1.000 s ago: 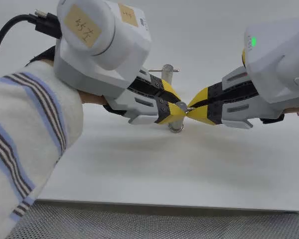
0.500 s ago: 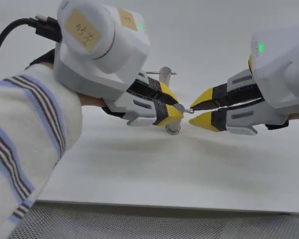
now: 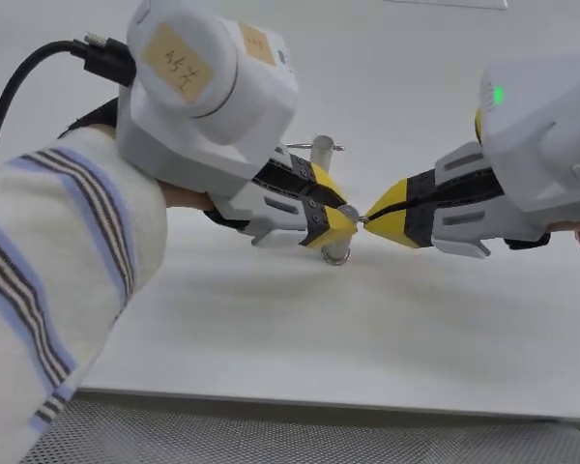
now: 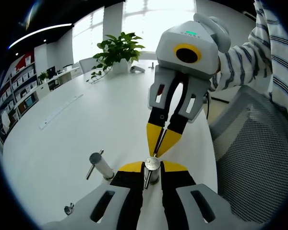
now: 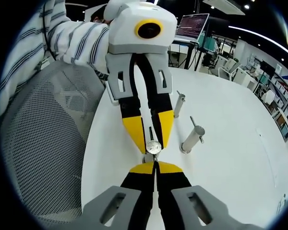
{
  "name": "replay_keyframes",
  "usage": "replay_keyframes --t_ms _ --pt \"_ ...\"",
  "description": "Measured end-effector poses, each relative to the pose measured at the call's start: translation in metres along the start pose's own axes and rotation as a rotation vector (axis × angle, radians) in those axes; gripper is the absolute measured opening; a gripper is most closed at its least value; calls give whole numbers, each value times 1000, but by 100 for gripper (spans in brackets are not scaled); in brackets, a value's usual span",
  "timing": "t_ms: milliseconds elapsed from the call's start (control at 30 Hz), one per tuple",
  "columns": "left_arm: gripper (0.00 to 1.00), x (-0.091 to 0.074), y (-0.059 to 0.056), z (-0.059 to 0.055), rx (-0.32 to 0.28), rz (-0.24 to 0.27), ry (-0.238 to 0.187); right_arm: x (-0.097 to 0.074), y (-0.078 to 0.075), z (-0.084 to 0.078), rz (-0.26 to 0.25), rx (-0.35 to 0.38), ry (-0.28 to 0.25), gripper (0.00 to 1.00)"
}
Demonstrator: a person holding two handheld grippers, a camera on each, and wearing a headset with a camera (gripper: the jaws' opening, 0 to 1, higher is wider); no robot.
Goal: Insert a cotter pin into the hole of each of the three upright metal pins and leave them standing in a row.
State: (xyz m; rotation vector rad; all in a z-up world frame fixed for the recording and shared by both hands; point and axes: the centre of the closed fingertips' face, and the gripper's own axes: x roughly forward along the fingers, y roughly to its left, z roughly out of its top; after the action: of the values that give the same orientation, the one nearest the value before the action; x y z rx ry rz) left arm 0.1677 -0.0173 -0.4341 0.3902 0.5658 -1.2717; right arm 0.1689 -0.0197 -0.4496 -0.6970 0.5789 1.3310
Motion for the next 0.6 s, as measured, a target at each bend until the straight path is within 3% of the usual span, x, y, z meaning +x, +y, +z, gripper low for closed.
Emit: replay_keyframes --t_ms 167,333,533,600 --pt "10 1 2 -2 -16 4 3 0 -2 0 -11 12 -2 0" --pt "10 1 2 -3 42 3 7 -1 -3 2 -31 42 -17 4" --pt "25 -8 2 4 21 14 -44 0 -1 1 -47 127 -65 13" --pt "30 -13 -3 9 12 6 -82 2 2 6 -47 152 -117 14"
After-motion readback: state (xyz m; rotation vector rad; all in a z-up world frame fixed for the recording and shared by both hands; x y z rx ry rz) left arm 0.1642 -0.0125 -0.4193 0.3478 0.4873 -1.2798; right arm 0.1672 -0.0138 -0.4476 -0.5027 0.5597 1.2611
